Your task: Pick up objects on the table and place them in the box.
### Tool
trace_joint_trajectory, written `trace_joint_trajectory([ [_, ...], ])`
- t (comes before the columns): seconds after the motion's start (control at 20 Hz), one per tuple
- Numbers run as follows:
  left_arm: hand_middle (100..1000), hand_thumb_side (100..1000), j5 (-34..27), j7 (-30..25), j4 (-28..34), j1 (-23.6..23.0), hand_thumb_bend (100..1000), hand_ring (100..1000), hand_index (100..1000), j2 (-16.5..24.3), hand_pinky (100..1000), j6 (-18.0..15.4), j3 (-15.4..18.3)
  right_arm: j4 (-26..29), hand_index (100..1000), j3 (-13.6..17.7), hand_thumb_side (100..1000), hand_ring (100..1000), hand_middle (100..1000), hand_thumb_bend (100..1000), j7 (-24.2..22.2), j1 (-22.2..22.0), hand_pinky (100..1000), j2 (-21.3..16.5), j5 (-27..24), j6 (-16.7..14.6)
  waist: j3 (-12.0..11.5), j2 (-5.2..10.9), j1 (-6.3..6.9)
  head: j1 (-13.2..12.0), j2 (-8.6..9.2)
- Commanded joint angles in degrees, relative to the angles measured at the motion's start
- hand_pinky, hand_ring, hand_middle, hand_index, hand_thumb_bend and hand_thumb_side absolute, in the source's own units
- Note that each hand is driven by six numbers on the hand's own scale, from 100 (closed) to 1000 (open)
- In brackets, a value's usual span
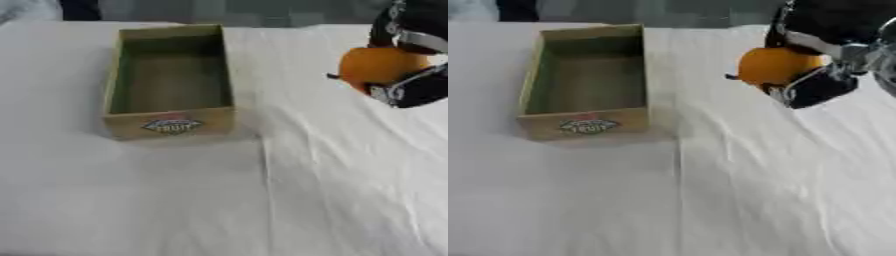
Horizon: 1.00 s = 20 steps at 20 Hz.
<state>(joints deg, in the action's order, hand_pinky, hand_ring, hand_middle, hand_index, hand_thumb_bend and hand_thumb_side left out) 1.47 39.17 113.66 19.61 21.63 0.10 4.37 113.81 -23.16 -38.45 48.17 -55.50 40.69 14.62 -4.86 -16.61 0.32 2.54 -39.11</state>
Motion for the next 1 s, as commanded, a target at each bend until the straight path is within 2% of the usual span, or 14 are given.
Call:
trace_joint_trajectory([
  [0.05, 707, 913, -0.3, -0.5, 0.9, 0.8, 100, 688, 868, 1.0, 755, 0.0, -0.2, 0.8, 358, 1.1, 212, 783, 335, 100, -1.4, 3.7, 744, 2.4, 1.8, 2.4, -0.3, 1.31, 0.18, 0.8, 0.8],
  [0.25, 707, 913, -0.5, -0.9, 0.9, 1.1, 100, 689, 868, 0.7, 755, 0.0, -0.5, 0.0, 354, 1.1, 210, 780, 327, 100, -4.3, 9.0, 748, 7.6, 3.8, 5.7, -1.0, 1.27, 0.38, 1.9, 0.66],
  [0.45, 707, 913, -0.7, -1.2, 0.9, 1.5, 100, 688, 868, 0.4, 755, 0.0, -0.8, -4.1, 350, 0.6, 208, 776, 318, 100, -5.8, 14.1, 751, 13.0, 6.2, 8.0, -1.8, 0.93, 0.47, 2.9, 0.7],
  [0.65, 707, 913, -0.8, -1.3, 0.9, 1.5, 100, 688, 868, 0.4, 755, 0.0, -0.8, -8.9, 349, -0.4, 208, 776, 317, 100, -5.0, 16.8, 752, 18.2, 8.4, 7.9, -1.7, 0.79, 0.48, 2.9, 0.61],
  [0.8, 708, 914, -1.0, -1.7, 0.9, 2.2, 100, 688, 869, 0.0, 754, 0.0, -1.3, -11.7, 342, -0.5, 206, 772, 306, 100, -3.6, 19.4, 756, 22.2, 10.0, 7.8, -3.0, 0.27, 0.3, 5.5, 0.87],
  [1.0, 708, 914, -1.4, -2.2, 0.9, 2.9, 100, 689, 868, -0.4, 755, 0.0, -1.7, -17.0, 336, -1.5, 206, 769, 299, 100, -1.7, 22.2, 758, 27.6, 12.7, 8.0, -4.4, -0.13, 0.02, 7.0, 1.46],
])
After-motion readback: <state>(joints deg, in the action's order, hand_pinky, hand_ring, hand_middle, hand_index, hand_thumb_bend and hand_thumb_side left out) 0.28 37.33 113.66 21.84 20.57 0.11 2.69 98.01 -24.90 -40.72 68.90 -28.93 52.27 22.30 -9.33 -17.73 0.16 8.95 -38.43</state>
